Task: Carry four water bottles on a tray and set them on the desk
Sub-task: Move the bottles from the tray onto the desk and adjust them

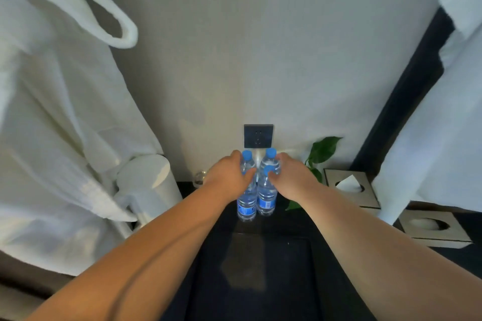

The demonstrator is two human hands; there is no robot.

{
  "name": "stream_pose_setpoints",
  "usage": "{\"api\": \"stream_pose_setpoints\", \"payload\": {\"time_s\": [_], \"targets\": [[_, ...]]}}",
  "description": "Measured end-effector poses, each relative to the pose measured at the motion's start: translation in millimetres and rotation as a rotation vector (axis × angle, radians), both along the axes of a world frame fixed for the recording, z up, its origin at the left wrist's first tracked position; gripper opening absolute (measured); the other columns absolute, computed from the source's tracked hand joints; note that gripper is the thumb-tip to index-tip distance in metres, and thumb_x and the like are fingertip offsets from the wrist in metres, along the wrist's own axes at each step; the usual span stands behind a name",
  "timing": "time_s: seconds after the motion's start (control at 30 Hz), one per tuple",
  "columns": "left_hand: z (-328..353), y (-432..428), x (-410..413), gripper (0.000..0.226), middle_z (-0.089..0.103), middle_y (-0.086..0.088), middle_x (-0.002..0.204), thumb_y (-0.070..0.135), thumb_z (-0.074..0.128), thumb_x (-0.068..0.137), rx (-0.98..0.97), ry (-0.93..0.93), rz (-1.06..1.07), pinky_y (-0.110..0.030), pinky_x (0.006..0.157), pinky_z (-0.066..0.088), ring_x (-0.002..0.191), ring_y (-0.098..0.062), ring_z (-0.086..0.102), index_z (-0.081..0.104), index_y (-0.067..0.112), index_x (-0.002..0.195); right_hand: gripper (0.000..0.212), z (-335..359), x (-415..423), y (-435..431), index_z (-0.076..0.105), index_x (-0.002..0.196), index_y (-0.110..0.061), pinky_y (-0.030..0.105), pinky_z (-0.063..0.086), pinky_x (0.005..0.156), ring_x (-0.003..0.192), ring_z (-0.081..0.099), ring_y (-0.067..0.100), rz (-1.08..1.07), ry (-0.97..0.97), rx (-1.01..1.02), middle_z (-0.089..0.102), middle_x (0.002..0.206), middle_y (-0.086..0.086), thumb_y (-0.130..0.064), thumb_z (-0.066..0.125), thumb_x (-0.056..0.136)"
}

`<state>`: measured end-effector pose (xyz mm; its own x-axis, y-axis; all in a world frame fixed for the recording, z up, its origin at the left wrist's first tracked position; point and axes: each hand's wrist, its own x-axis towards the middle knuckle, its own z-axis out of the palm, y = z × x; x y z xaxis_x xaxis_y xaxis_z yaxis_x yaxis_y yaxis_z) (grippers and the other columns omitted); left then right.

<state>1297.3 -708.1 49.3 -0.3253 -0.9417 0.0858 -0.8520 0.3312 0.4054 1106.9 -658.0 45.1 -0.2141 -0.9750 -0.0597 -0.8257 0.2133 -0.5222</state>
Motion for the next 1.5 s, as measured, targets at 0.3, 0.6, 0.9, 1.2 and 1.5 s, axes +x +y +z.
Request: {"api": "stream_pose_setpoints", "payload": {"time_s": [0.3,0.6,0.9,1.2,1.5], "targets": [[24.0,-24.7,-6.2,0.036,0.066,0.006,0.099,0.054,0.062,0.082,0.111,-0.017,-0.165,-0.034,0.073,0.055,0.082,-0.015,0.061,0.065,0.028,0.106,0.052,15.2,3.1,-21.5,0.051,0.144,-0.026,0.026,0.044,0.061,0.074,0.061,0.011,0.016,0.107,0.086,0.067,0.12,0.003,-0.044,0.062,0.096],[-13.7,-14.7,3.3,0.021,0.066,-0.004,0.097,0.035,0.062,0.09,0.087,-0.082,-0.237,-0.04,0.075,0.055,0.084,-0.022,0.063,0.064,0.02,0.105,0.058,-12.7,26.4,-11.3,0.028,0.157,-0.024,0.038,0.055,0.065,0.084,0.067,0.024,0.018,0.264,0.164,0.066,0.101,0.008,-0.026,0.053,0.104],[-28.1,-4.0,6.8,0.02,0.064,-0.003,0.09,0.037,0.062,0.091,0.145,0.022,-0.229,-0.039,0.073,0.054,0.081,-0.021,0.062,0.061,0.017,0.094,0.028,-20.5,15.6,2.1,0.05,0.128,-0.021,0.037,0.054,0.067,0.078,0.061,0.018,0.099,0.269,0.112,0.061,0.089,0.0,-0.035,0.053,0.104],[-44.8,10.4,6.6,0.021,0.061,0.008,0.074,0.05,0.06,0.078,0.047,0.042,-0.193,-0.029,0.058,0.047,0.067,-0.01,0.057,0.057,0.029,0.079,0.031,-27.1,-1.7,16.8,0.047,0.122,-0.03,0.04,0.058,0.073,0.084,0.065,0.021,0.221,0.223,0.068,0.068,0.096,-0.001,-0.049,0.056,0.099],[-24.6,-32.4,-5.4,0.058,0.059,0.004,0.062,0.071,0.037,0.085,0.255,-0.125,0.016,-0.029,0.048,0.035,0.057,-0.01,0.054,0.056,0.021,0.062,0.052,-9.4,-21.5,-40.0,0.057,0.098,-0.028,0.031,0.049,0.057,0.067,0.061,0.008,0.167,0.109,0.053,0.061,0.075,-0.006,-0.074,0.033,0.096]]}}
